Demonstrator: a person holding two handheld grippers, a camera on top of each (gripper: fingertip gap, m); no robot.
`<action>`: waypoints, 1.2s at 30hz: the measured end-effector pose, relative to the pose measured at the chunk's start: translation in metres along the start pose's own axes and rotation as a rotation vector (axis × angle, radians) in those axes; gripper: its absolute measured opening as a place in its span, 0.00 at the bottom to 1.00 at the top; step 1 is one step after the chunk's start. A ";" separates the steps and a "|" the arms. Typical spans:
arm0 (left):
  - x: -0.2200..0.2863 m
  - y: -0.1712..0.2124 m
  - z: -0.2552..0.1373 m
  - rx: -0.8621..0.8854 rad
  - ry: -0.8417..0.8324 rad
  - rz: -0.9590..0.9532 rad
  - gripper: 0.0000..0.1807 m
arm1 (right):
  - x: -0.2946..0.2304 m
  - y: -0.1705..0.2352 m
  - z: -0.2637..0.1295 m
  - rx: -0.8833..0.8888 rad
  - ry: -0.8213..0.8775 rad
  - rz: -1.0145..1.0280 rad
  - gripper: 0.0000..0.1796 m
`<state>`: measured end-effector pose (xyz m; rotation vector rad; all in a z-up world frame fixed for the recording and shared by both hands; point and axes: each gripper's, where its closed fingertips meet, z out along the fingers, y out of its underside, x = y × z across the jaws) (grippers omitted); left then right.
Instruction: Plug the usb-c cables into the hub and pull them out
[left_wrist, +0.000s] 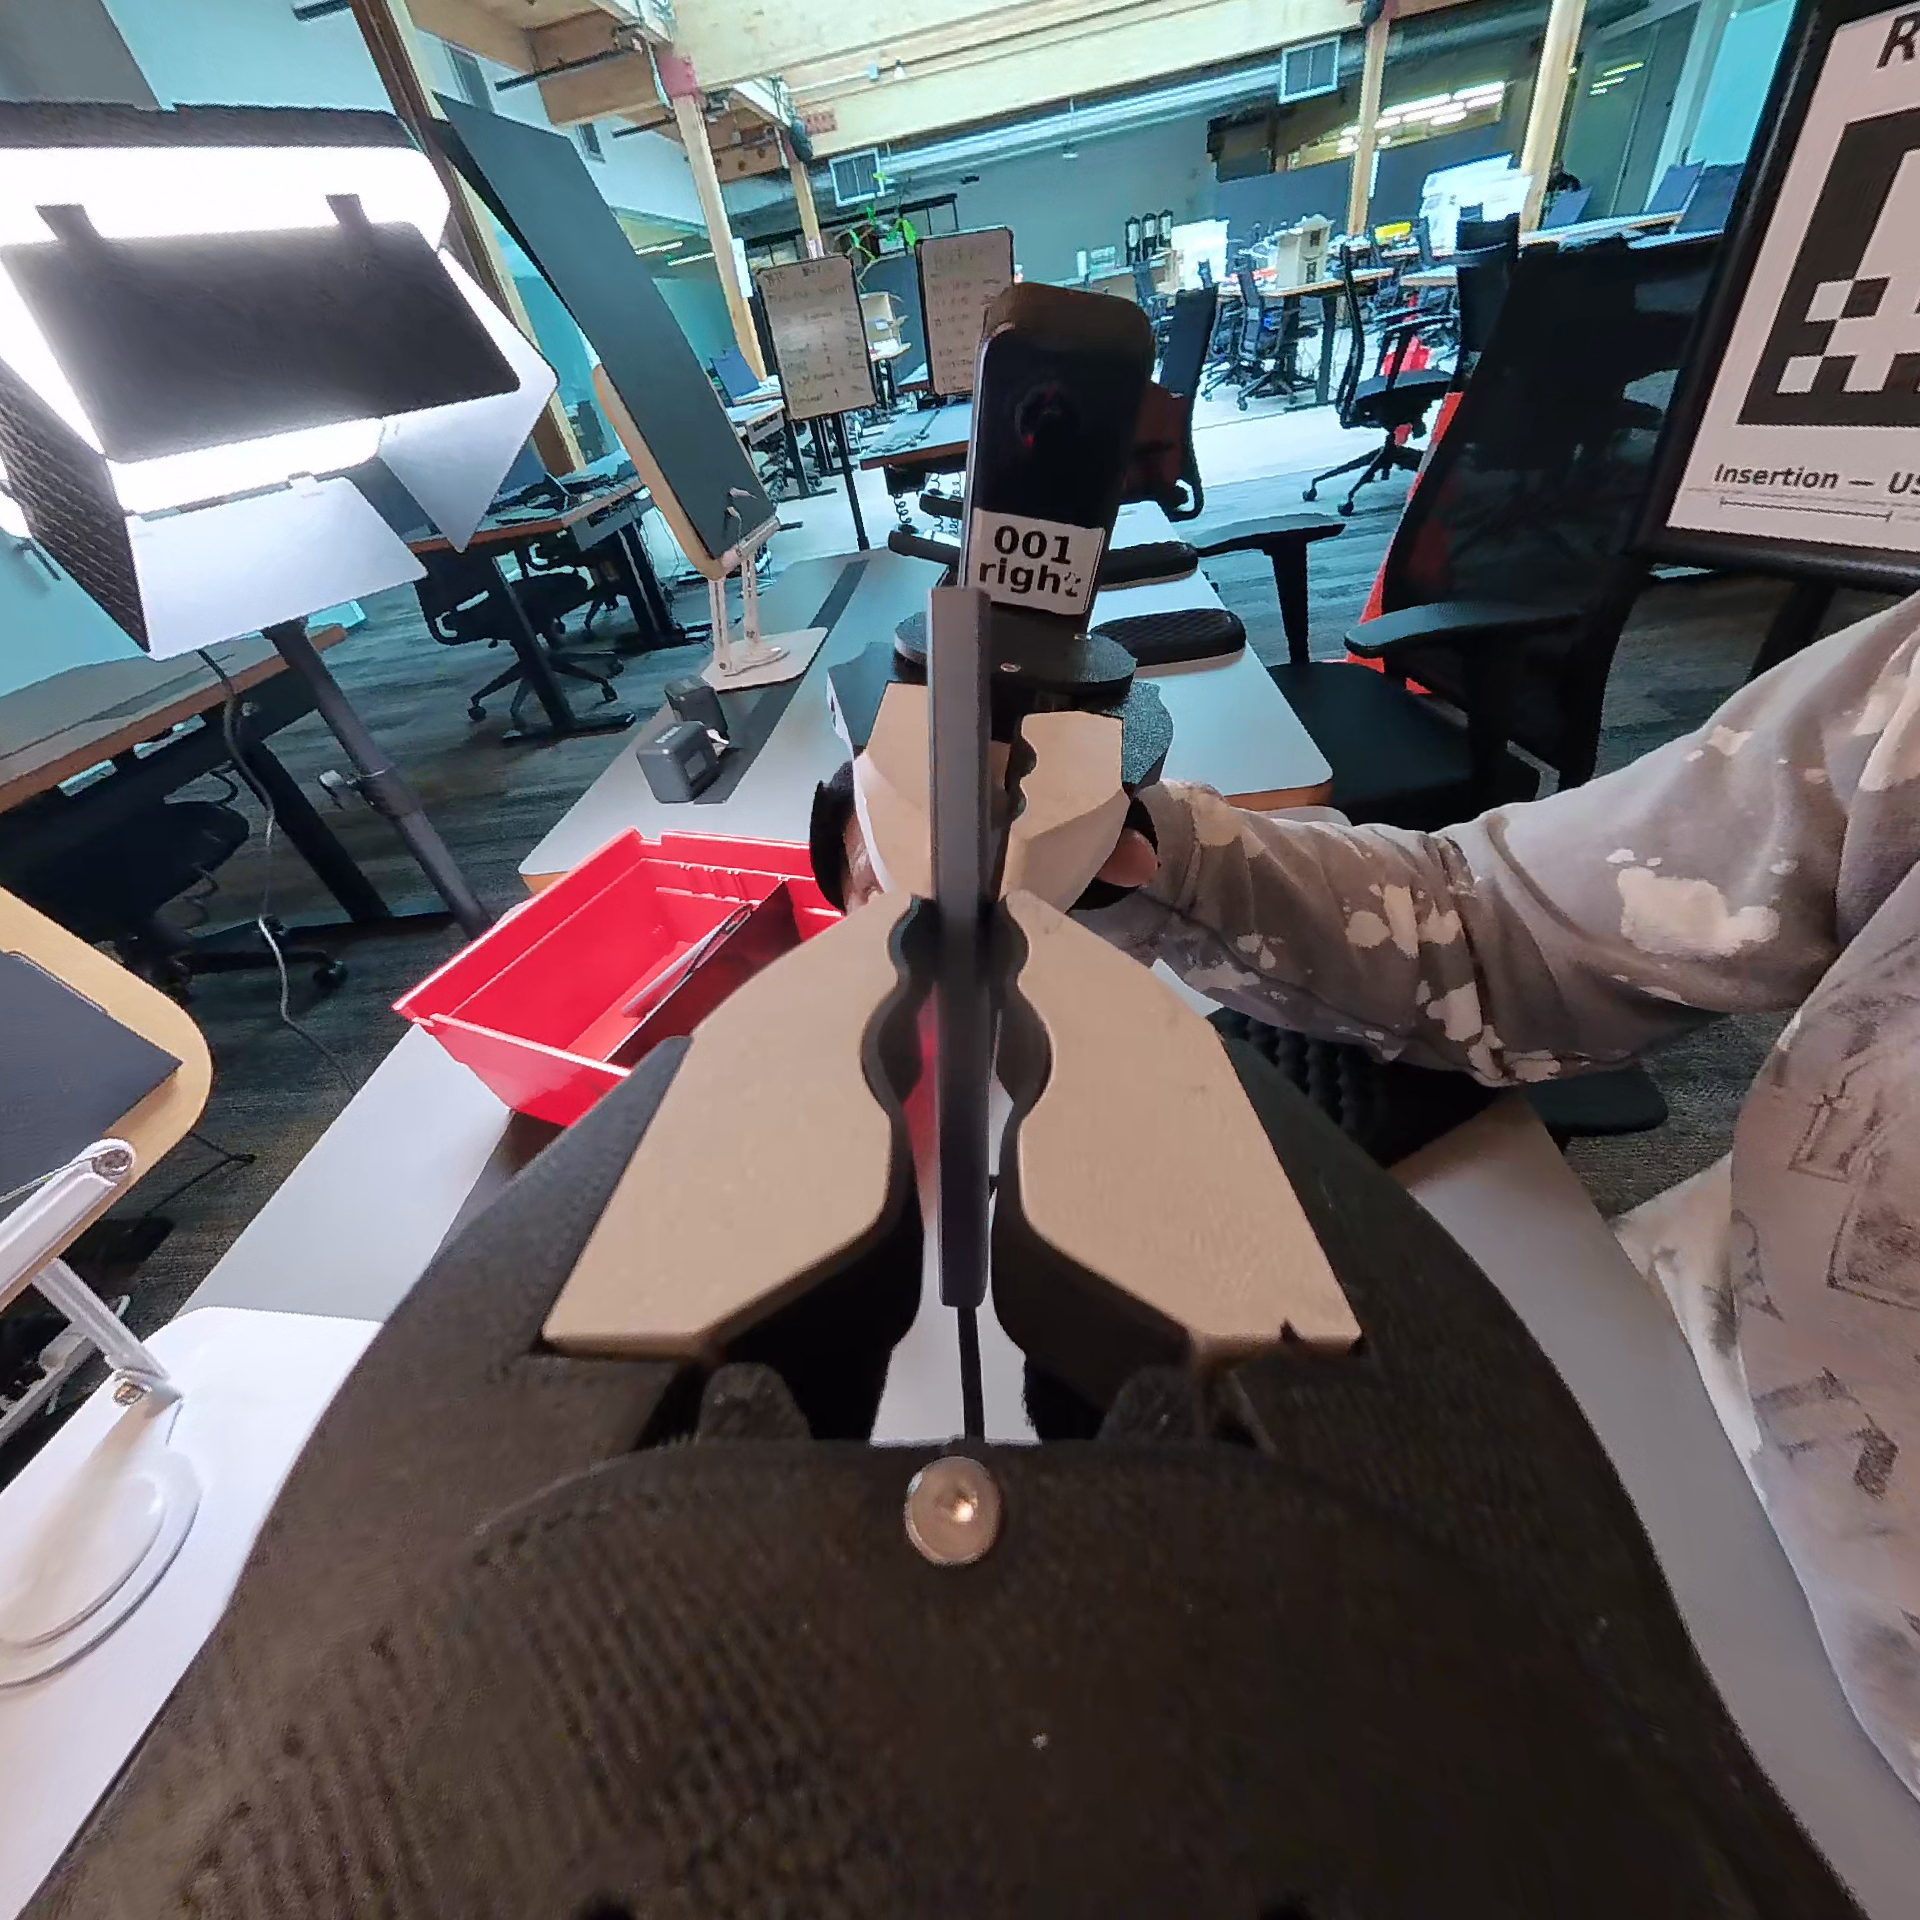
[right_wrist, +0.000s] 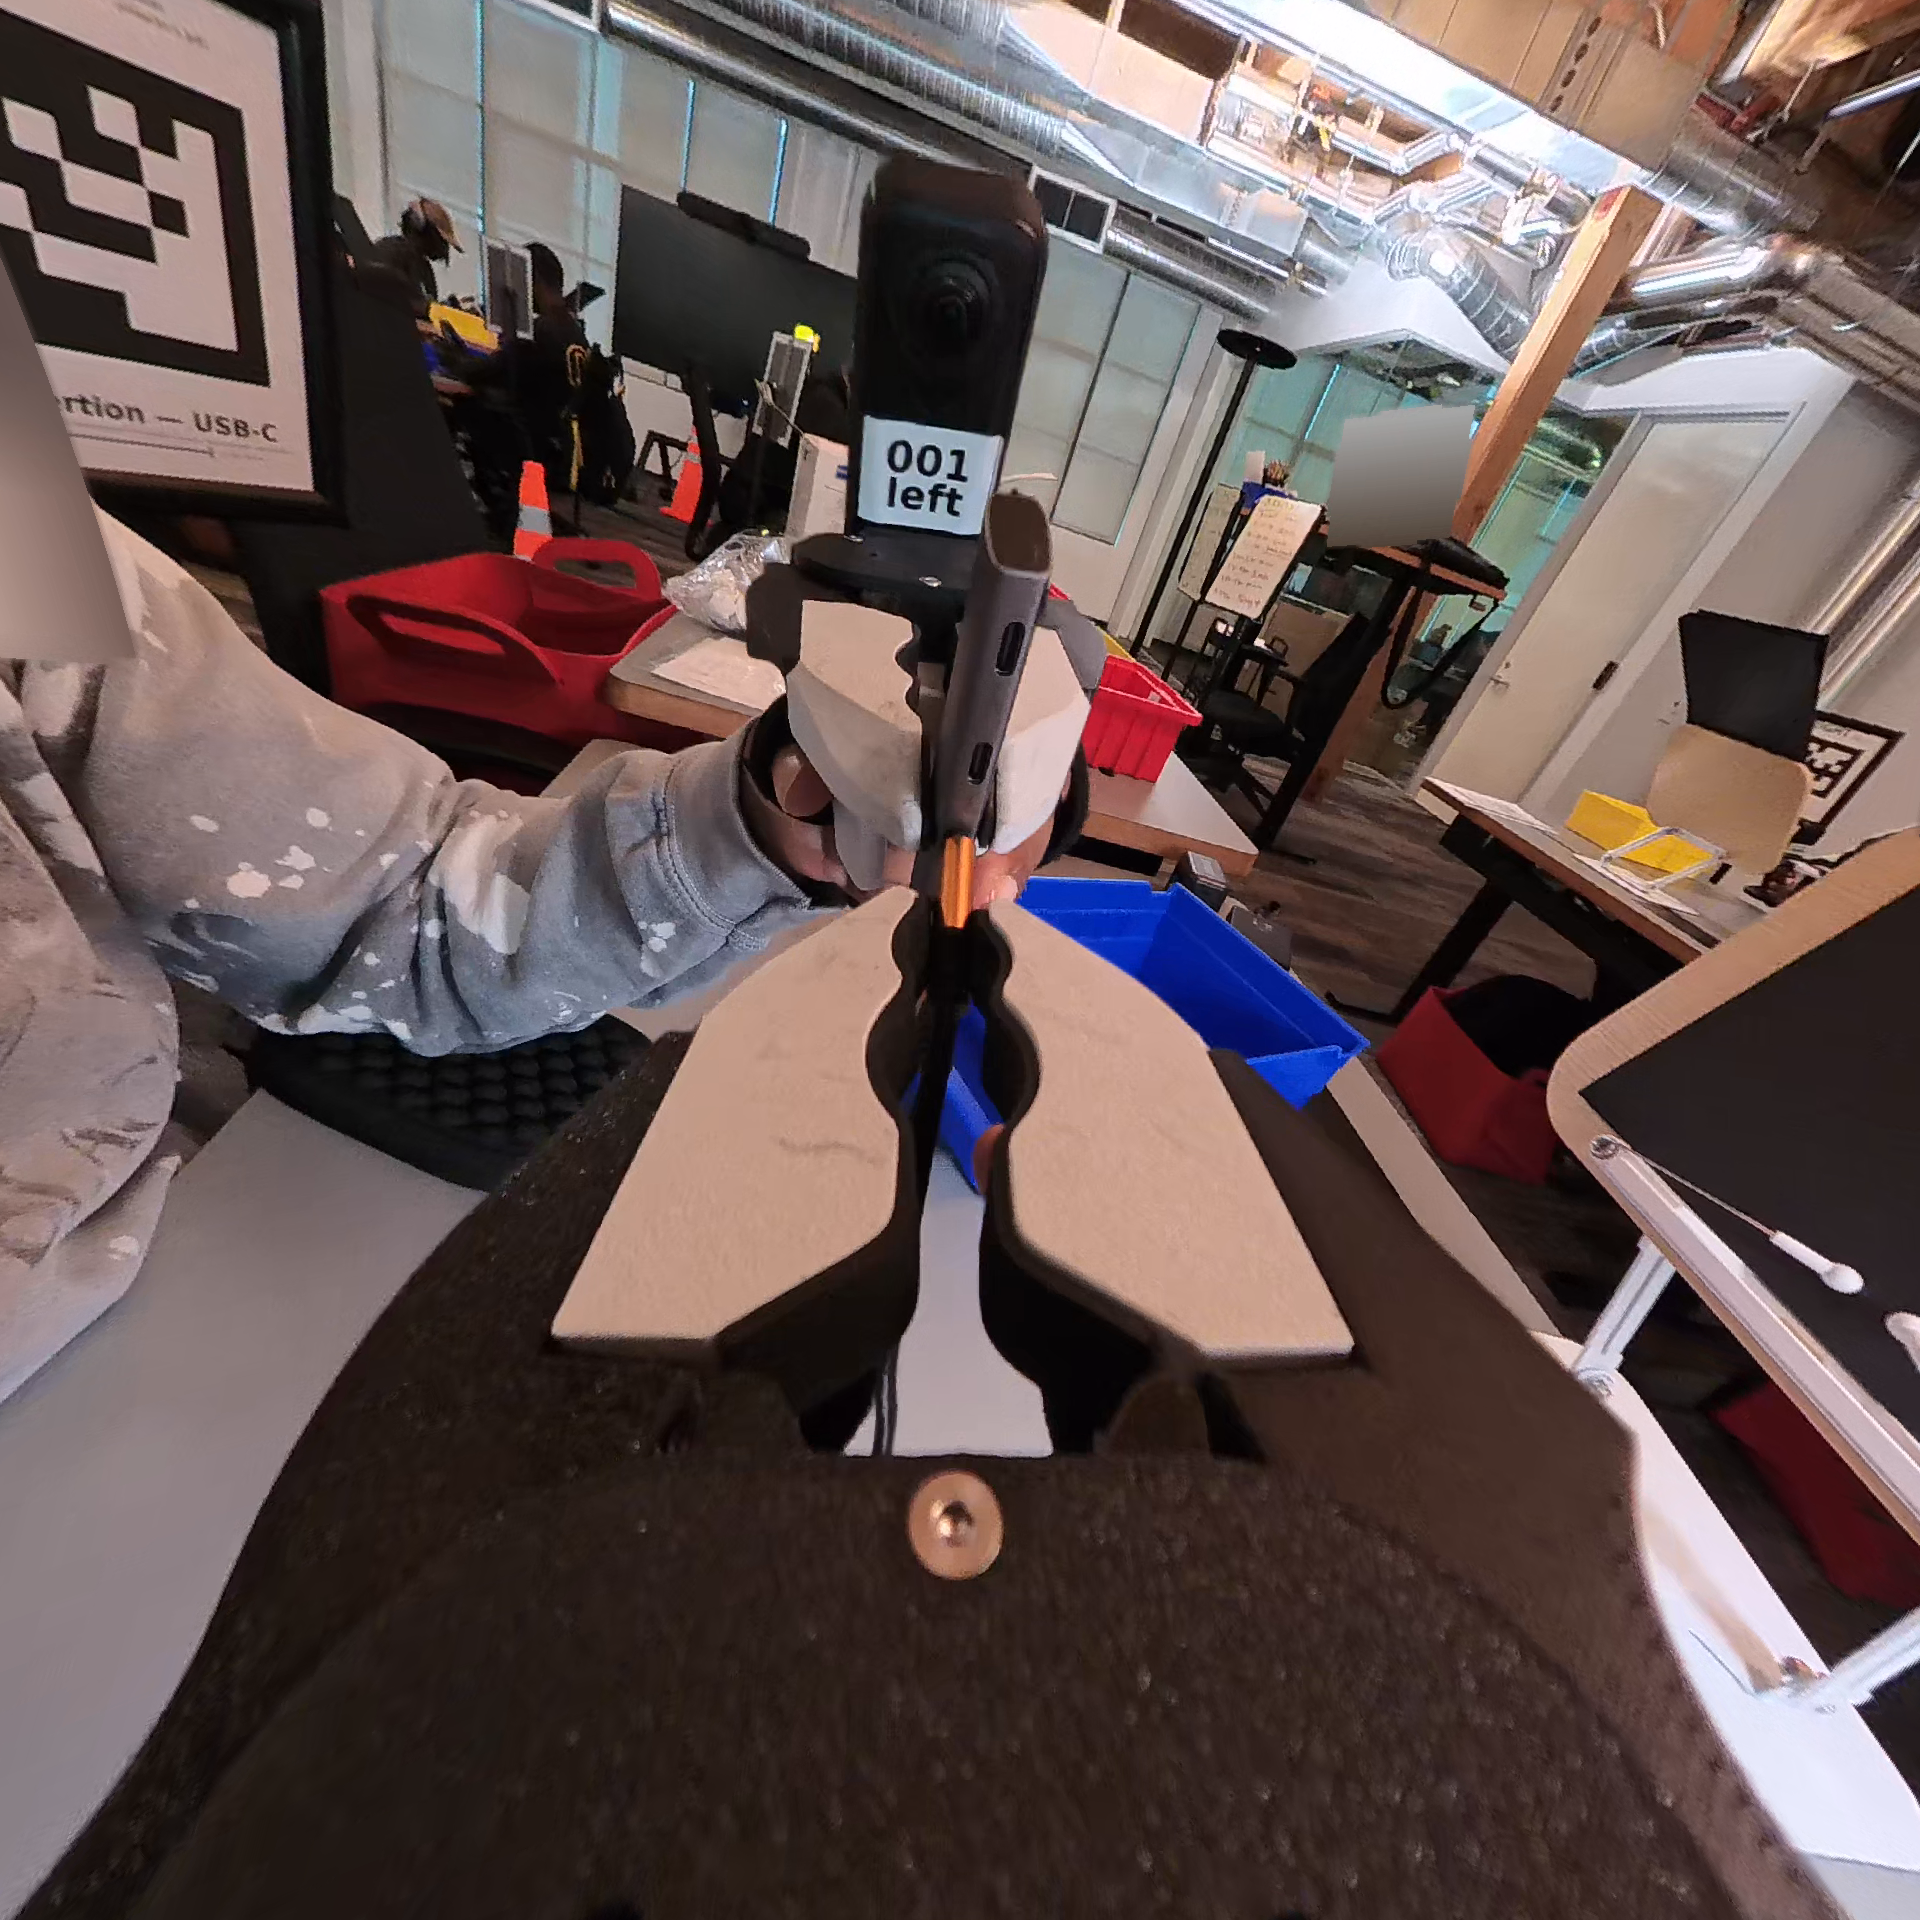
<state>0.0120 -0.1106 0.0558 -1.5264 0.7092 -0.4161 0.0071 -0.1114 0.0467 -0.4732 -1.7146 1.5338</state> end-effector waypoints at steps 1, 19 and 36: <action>0.001 0.000 0.001 0.003 0.007 -0.007 0.06 | -0.001 0.000 -0.001 -0.007 -0.003 -0.004 0.04; -0.052 -0.025 -0.100 0.099 -0.261 -0.053 0.06 | 0.112 -0.032 -0.143 0.054 0.774 -0.183 0.04; -0.048 -0.001 -0.066 0.016 -0.189 -0.045 0.06 | 0.166 -0.012 -0.184 0.090 1.049 -0.343 0.04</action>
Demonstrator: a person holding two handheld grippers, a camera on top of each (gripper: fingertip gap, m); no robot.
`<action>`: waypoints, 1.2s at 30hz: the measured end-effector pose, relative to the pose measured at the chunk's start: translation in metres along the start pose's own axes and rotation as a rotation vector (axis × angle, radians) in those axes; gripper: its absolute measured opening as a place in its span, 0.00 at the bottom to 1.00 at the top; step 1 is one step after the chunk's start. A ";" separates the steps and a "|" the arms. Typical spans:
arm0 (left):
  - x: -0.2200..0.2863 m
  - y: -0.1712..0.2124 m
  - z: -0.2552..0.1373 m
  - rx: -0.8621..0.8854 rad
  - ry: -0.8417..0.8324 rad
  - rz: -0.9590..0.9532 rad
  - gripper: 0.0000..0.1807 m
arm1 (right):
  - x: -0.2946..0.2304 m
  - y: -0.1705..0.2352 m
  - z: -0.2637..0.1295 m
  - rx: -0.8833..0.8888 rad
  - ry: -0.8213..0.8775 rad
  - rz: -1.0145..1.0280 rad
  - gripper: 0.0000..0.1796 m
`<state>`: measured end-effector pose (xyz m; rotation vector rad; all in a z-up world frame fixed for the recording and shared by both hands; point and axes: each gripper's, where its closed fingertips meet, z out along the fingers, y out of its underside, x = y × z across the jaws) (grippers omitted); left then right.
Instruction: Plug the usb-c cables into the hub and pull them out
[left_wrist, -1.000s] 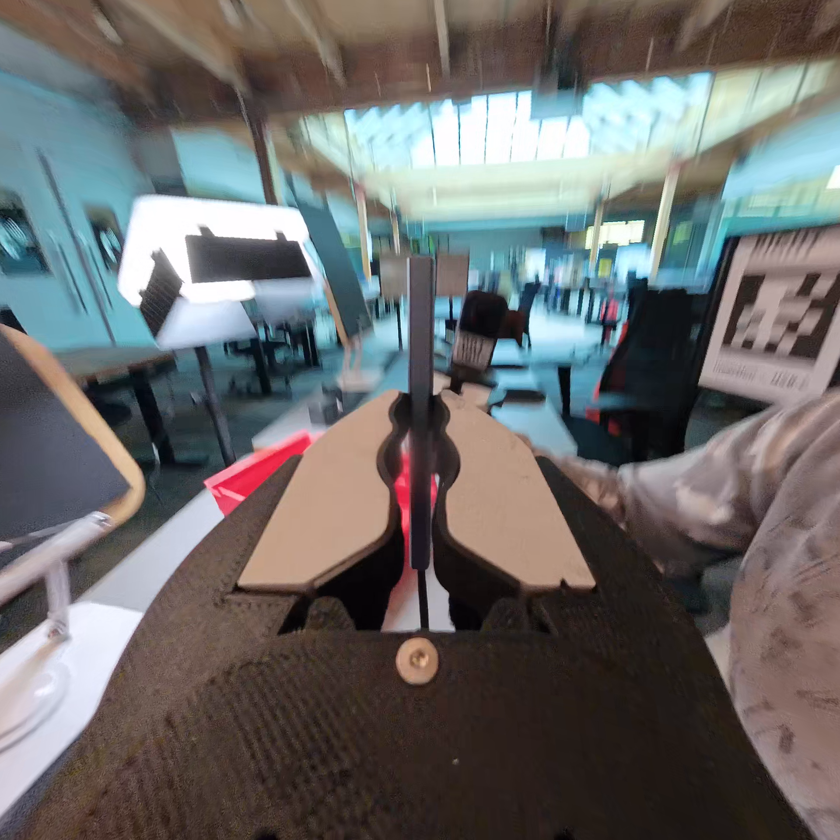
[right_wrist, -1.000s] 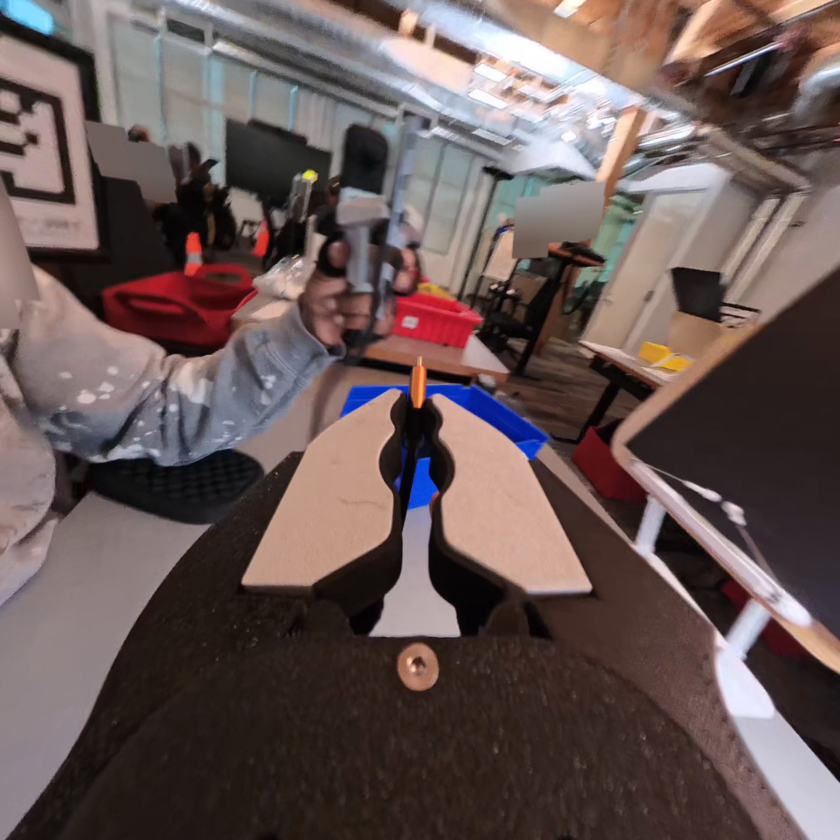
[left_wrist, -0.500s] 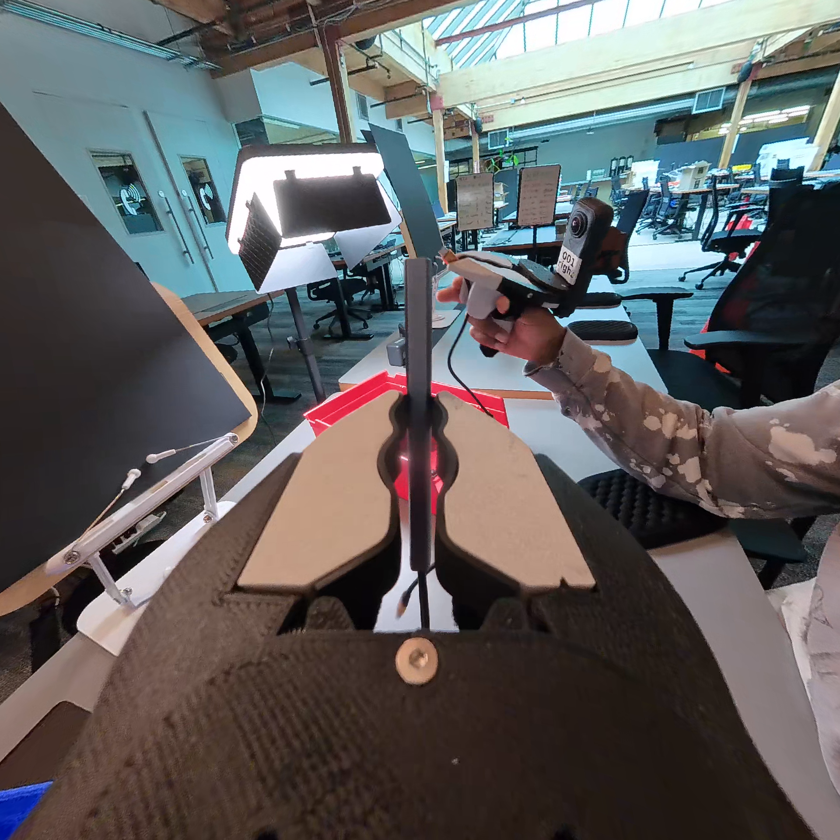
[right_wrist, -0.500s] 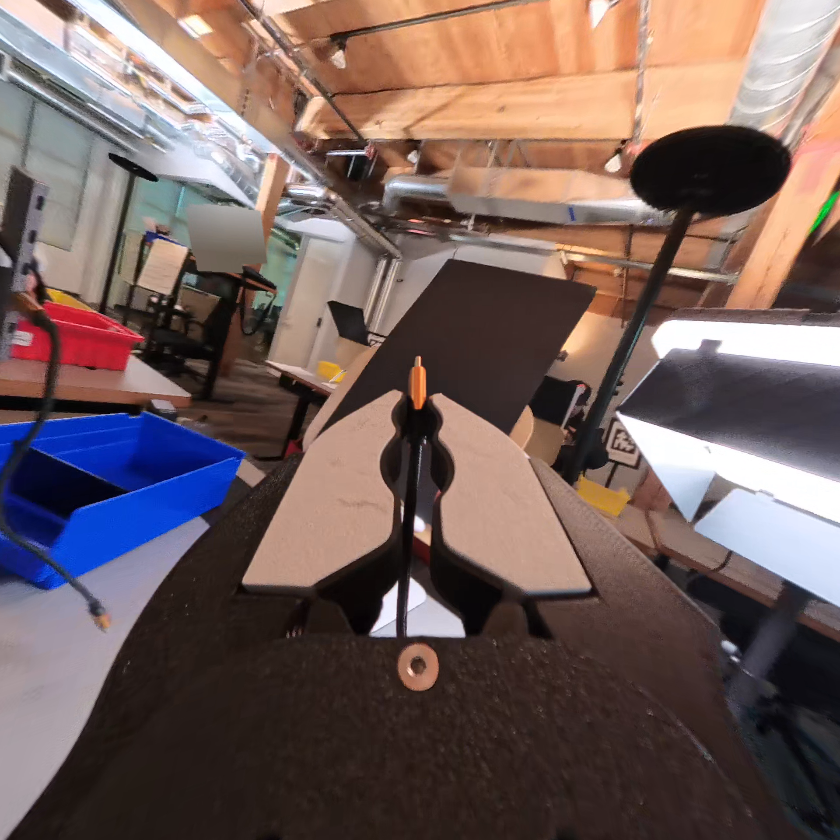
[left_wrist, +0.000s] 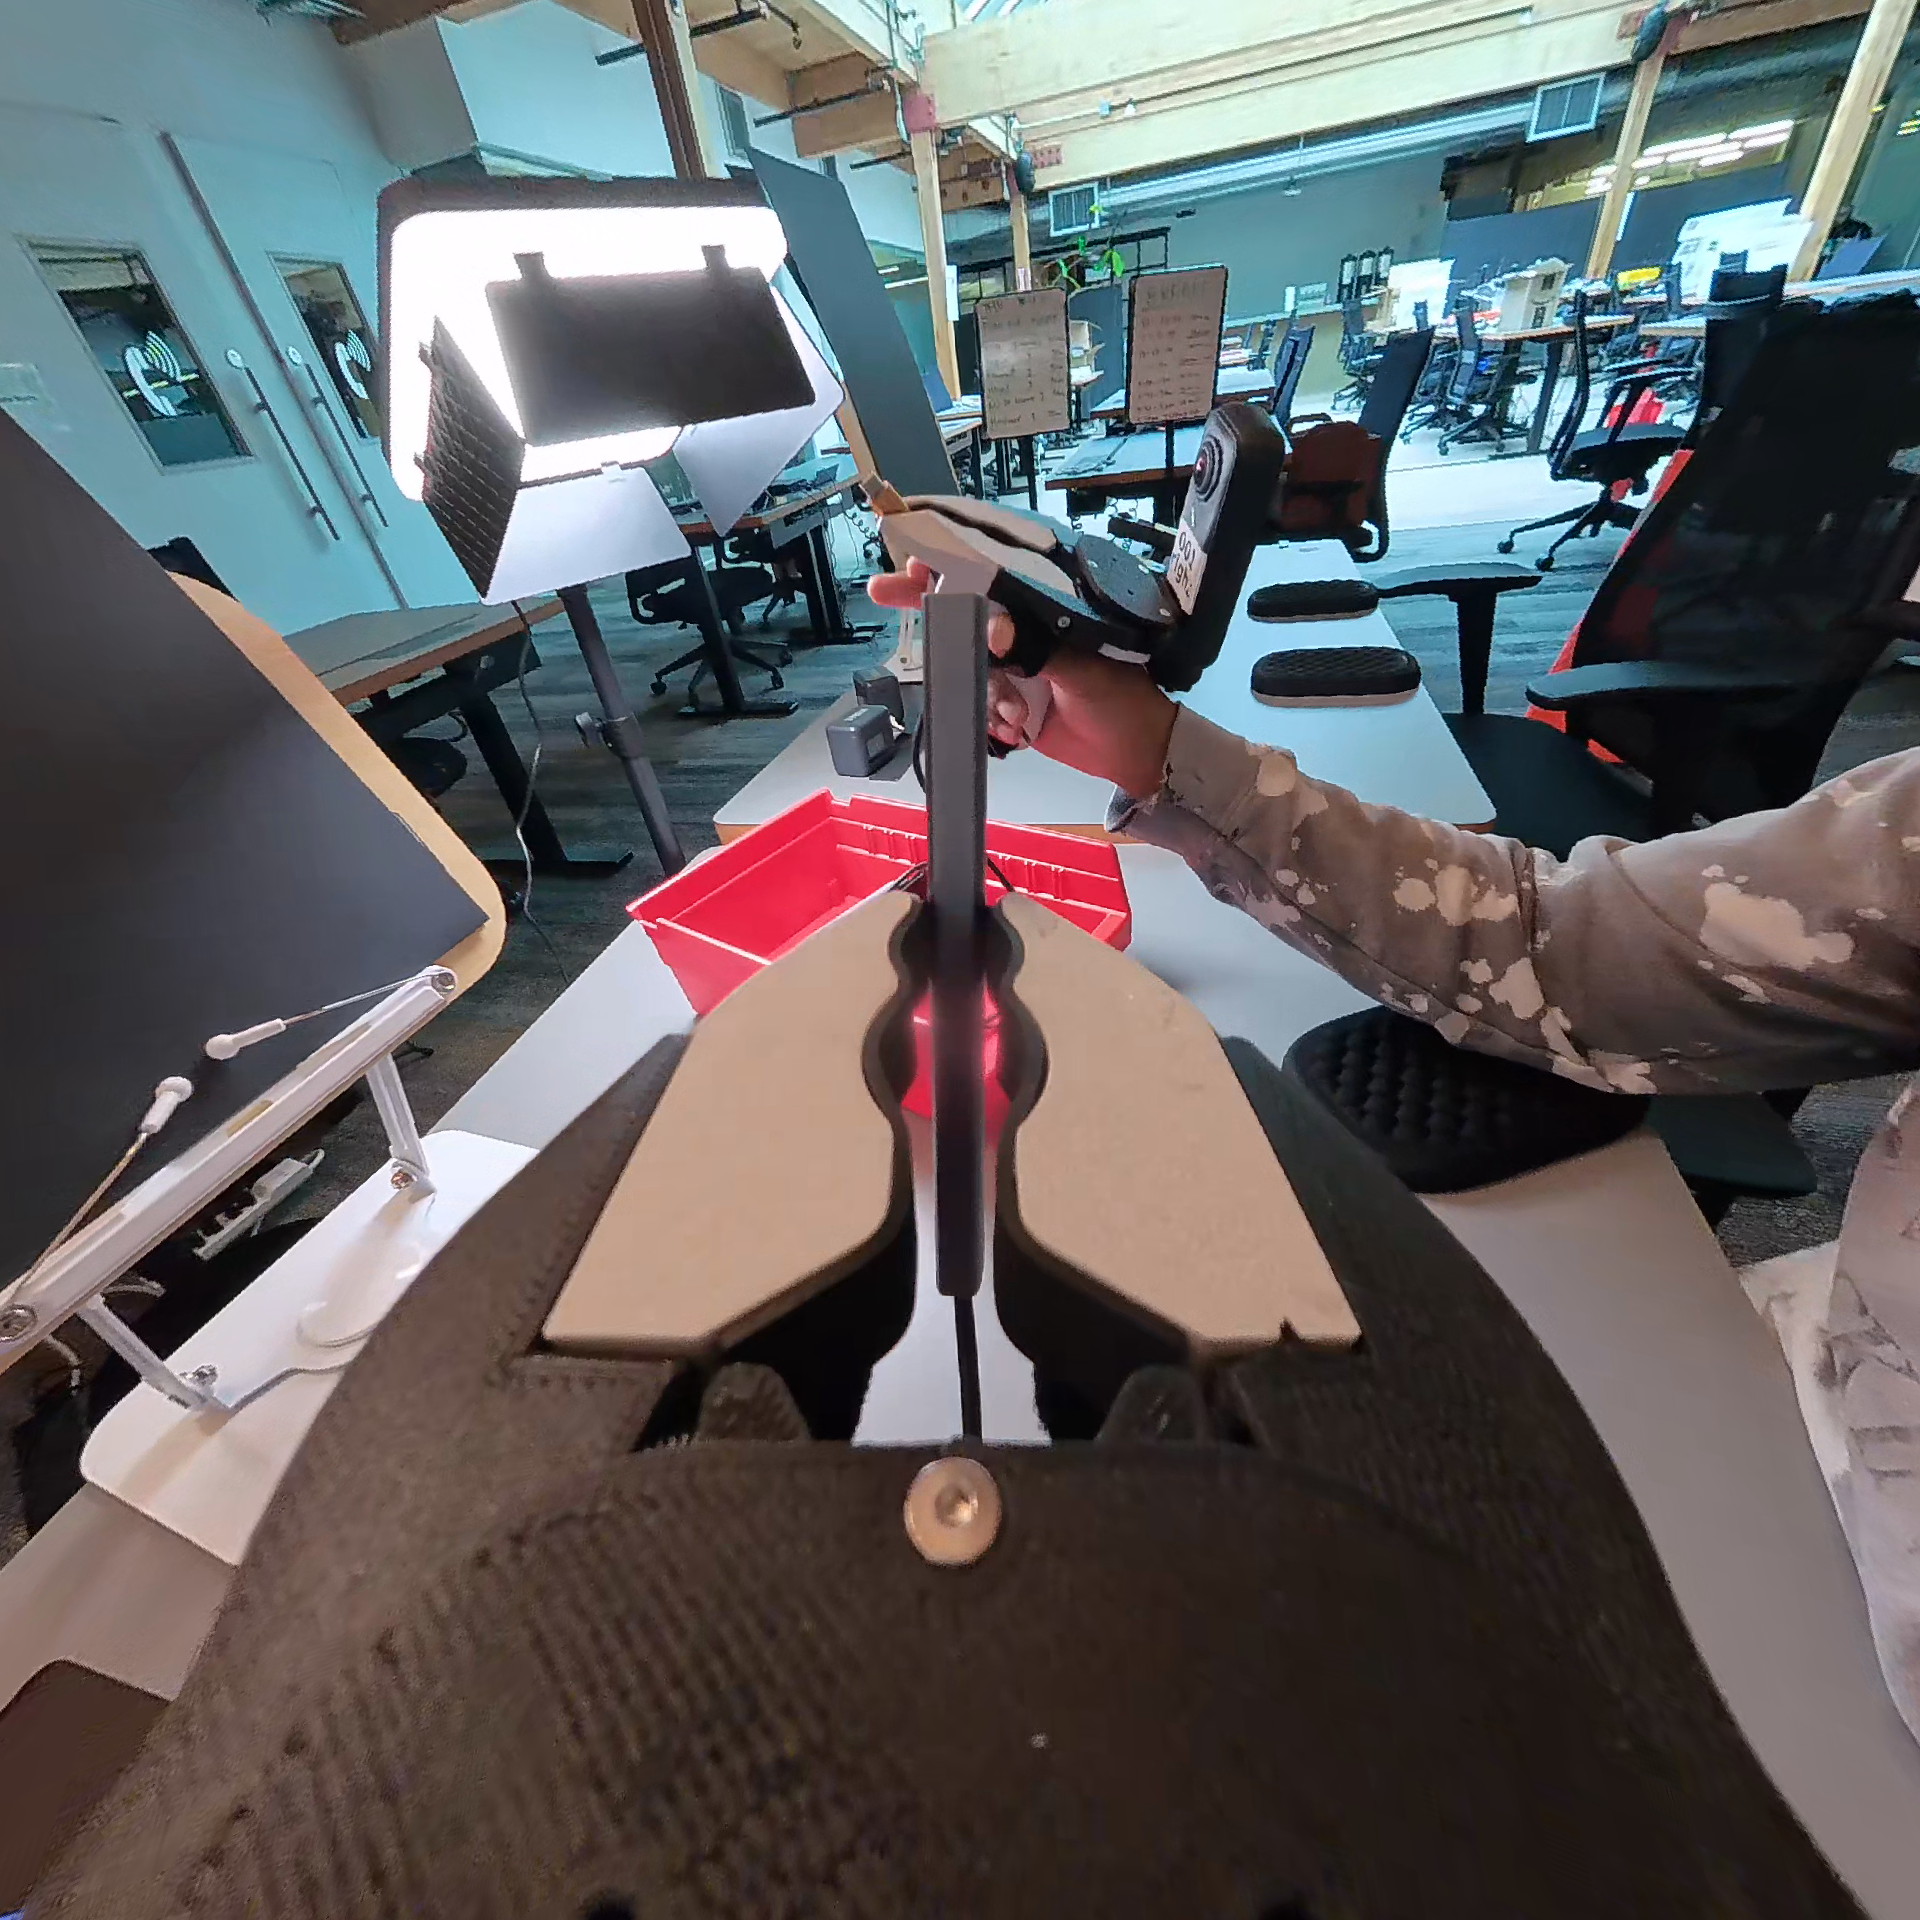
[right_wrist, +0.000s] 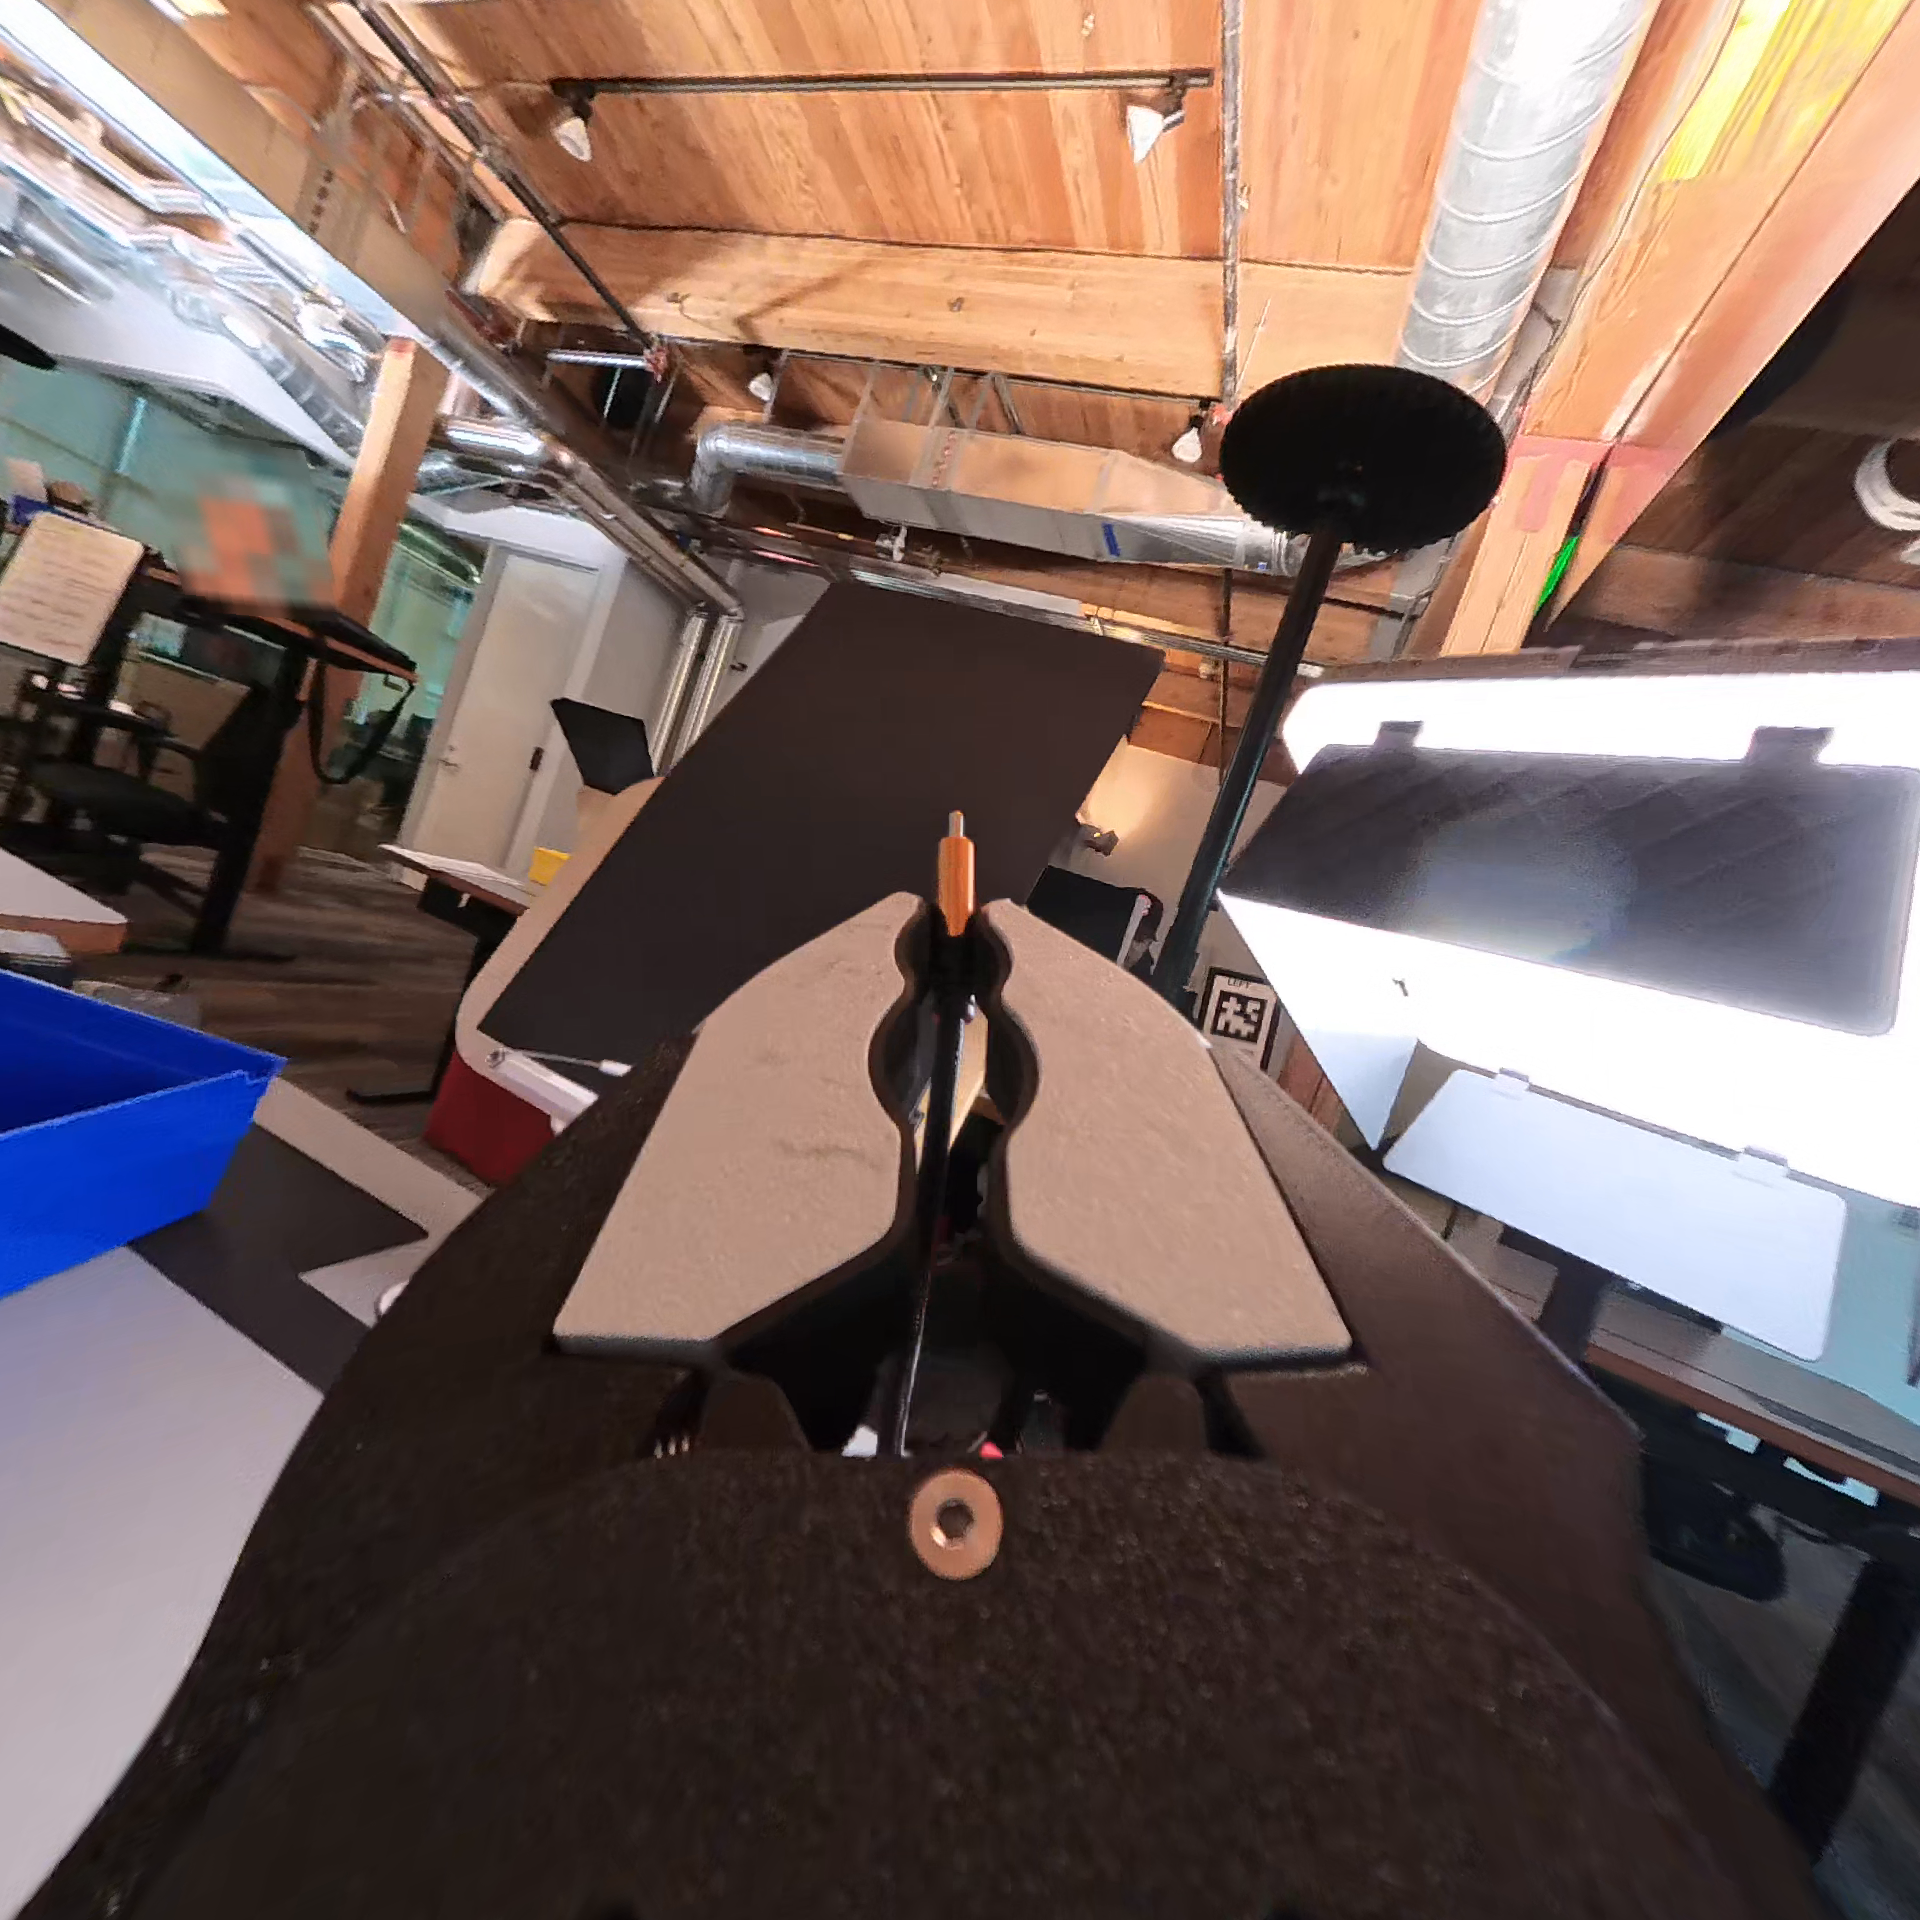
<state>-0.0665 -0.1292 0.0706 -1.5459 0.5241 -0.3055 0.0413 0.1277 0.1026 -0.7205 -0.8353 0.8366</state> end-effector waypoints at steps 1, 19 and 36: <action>0.000 0.002 0.001 -0.004 0.002 0.000 0.06 | 0.000 0.007 0.000 -0.022 -0.011 -0.001 0.04; 0.011 0.007 0.007 -0.036 0.039 0.047 0.06 | -0.050 0.216 -0.112 -1.294 -0.540 -0.264 0.04; 0.012 0.016 0.017 -0.057 0.056 0.041 0.06 | -0.068 0.137 -0.079 -0.987 -0.564 -0.041 0.26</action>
